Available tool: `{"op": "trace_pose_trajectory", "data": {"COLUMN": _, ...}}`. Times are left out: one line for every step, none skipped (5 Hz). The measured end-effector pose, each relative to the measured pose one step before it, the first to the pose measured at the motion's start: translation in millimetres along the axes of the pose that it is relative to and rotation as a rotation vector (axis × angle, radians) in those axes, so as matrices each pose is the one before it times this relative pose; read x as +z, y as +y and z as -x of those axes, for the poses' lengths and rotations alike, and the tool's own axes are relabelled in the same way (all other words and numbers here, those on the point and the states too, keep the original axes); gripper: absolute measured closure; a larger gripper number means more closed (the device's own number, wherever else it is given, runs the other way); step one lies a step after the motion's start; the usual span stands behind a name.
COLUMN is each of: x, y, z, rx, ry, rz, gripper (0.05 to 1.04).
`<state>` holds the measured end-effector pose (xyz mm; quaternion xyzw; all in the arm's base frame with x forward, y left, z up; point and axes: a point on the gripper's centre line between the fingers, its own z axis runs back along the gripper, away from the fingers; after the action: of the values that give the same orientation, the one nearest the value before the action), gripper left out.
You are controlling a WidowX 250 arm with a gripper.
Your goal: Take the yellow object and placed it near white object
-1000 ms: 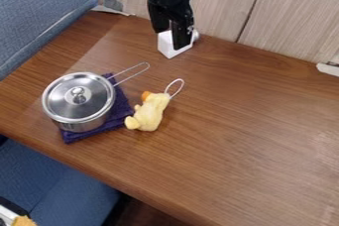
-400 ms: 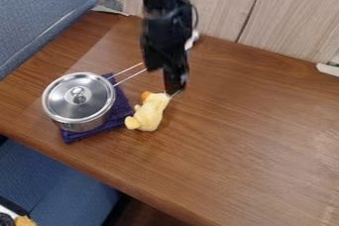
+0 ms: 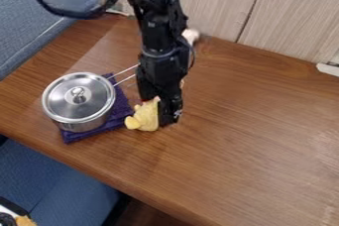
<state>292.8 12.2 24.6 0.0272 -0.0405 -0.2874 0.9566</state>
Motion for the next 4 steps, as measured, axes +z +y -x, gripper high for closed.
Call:
{"op": "trace_pose_trajectory", "data": {"x": -13.60, "y": 9.53, "z": 7.27, "rx": 0.0386, "ry": 0.0506, "rz": -0.0065, "gripper": 0.137}}
{"op": "trace_pose_trajectory", "data": {"x": -13.44, "y": 16.39, "z": 0.33, "rx": 0.0333, "ry": 0.0160, "rz": -0.0134, "gripper": 0.411}}
{"op": "trace_pose_trajectory", "data": {"x": -1.32, "y": 1.14, "z": 0.66, "rx": 0.0089, "ry": 0.0068, "rz": -0.0096, "gripper": 0.609}}
{"op": "trace_pose_trajectory", "data": {"x": -0.36, "y": 0.48, "z": -0.64, "rx": -0.0060, "ry": 0.0028, "rz": 0.0013, "gripper": 0.673}}
